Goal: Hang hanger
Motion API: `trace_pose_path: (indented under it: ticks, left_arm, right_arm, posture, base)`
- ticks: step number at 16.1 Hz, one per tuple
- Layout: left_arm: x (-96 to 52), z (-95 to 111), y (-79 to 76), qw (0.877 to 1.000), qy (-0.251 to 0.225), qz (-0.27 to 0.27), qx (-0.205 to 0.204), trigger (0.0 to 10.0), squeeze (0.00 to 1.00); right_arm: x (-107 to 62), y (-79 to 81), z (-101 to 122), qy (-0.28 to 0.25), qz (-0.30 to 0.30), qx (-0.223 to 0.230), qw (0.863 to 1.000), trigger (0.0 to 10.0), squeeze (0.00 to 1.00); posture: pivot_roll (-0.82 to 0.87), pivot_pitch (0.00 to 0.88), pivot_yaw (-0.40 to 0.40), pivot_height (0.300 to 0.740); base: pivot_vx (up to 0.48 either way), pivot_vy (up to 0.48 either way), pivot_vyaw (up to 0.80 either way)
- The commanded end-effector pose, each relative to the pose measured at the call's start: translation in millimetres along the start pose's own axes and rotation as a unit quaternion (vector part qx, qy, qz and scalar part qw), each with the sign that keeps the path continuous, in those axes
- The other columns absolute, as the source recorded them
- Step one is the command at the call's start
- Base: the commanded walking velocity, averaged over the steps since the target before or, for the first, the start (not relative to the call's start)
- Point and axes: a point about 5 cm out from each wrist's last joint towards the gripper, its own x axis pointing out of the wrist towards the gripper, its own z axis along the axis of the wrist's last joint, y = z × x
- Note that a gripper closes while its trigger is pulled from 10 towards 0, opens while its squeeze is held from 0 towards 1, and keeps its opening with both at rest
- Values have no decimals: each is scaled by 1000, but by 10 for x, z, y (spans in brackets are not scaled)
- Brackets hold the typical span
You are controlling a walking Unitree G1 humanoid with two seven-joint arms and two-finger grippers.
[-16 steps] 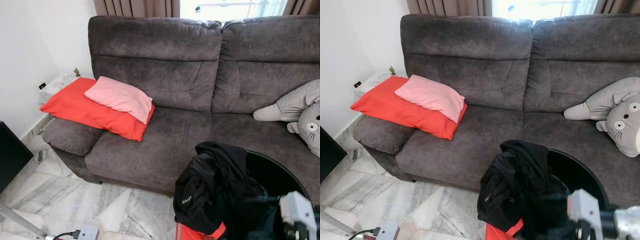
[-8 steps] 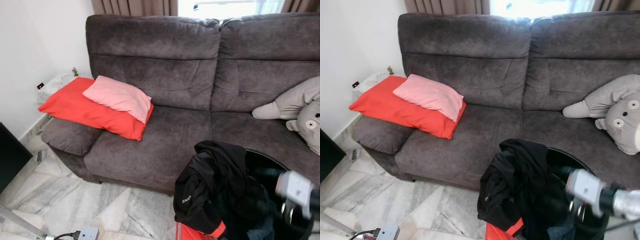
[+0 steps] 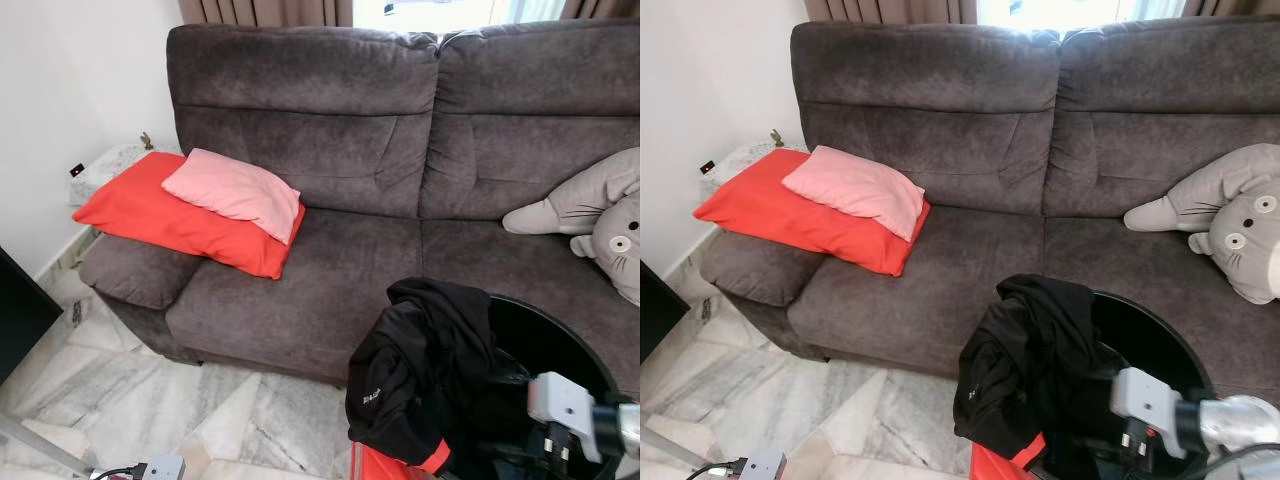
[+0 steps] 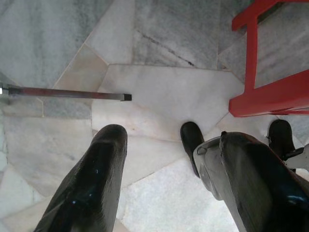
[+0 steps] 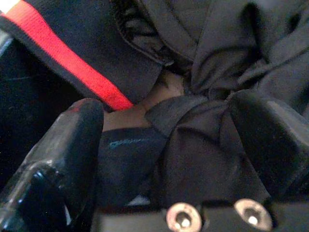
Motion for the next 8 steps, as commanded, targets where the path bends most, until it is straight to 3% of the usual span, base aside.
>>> trace_pose_path:
  ticks: [1,5,8]
  left_arm:
    - [-27,-64,50,1000,13,9,-3,10000,0]
    - [-15,-86,-9,1000,13,5,-4,10000,0]
    - [-14,-97,-22,1000,12,5,-6,10000,0]
  right_arm:
    - [82,-55,17,7,-1,-16,1000,10000,0]
    - [214,-122,63,23,20,-55,998,10000,0]
    - [271,-116,110,26,80,-70,994,10000,0]
  posture:
    - [-160,69,127,740]
    - [-137,72,118,740]
    - [-123,70,110,740]
  base:
    - [0,0,0]
    - [0,0,0]
    - [0,0,0]
